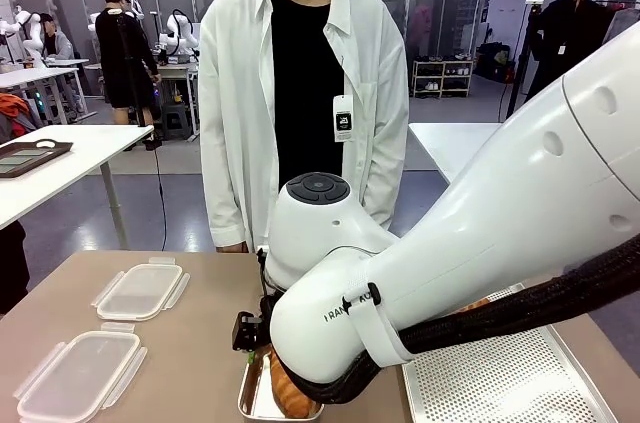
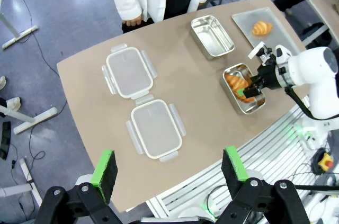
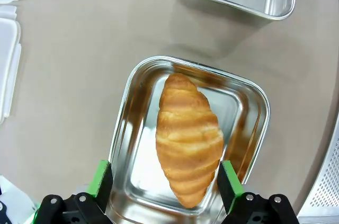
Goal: Place the bread into the airtight container.
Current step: Pick up a Butter Roll and place it into an empty Airtight Container.
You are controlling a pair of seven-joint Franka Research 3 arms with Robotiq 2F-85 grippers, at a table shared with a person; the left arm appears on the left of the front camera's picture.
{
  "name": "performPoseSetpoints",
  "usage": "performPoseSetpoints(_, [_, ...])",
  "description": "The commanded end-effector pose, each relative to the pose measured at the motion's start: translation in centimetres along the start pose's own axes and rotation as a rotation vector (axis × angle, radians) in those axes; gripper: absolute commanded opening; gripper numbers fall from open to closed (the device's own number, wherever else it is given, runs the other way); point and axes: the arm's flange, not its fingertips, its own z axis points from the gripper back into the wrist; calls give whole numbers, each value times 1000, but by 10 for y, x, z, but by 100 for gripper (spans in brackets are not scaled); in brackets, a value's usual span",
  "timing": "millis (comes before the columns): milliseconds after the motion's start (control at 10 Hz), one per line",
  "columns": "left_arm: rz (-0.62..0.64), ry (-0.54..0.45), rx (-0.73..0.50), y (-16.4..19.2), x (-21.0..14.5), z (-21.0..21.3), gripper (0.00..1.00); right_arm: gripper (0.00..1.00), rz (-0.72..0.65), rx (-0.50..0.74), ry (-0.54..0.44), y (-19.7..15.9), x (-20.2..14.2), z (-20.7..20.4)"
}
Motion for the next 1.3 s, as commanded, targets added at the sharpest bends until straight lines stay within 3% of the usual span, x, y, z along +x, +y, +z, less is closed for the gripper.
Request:
performPoseSetpoints(0, [-13, -2, -6, -1, 0, 1, 100, 100, -1, 0, -1, 0, -1, -1])
performPoseSetpoints(900, [-13, -2, -6, -1, 0, 1, 100, 100, 0, 0, 0, 0, 0, 0])
performPoseSetpoints(1200, [-13, -2, -6, -1, 0, 1, 100, 100, 60, 92, 18, -8, 7, 122])
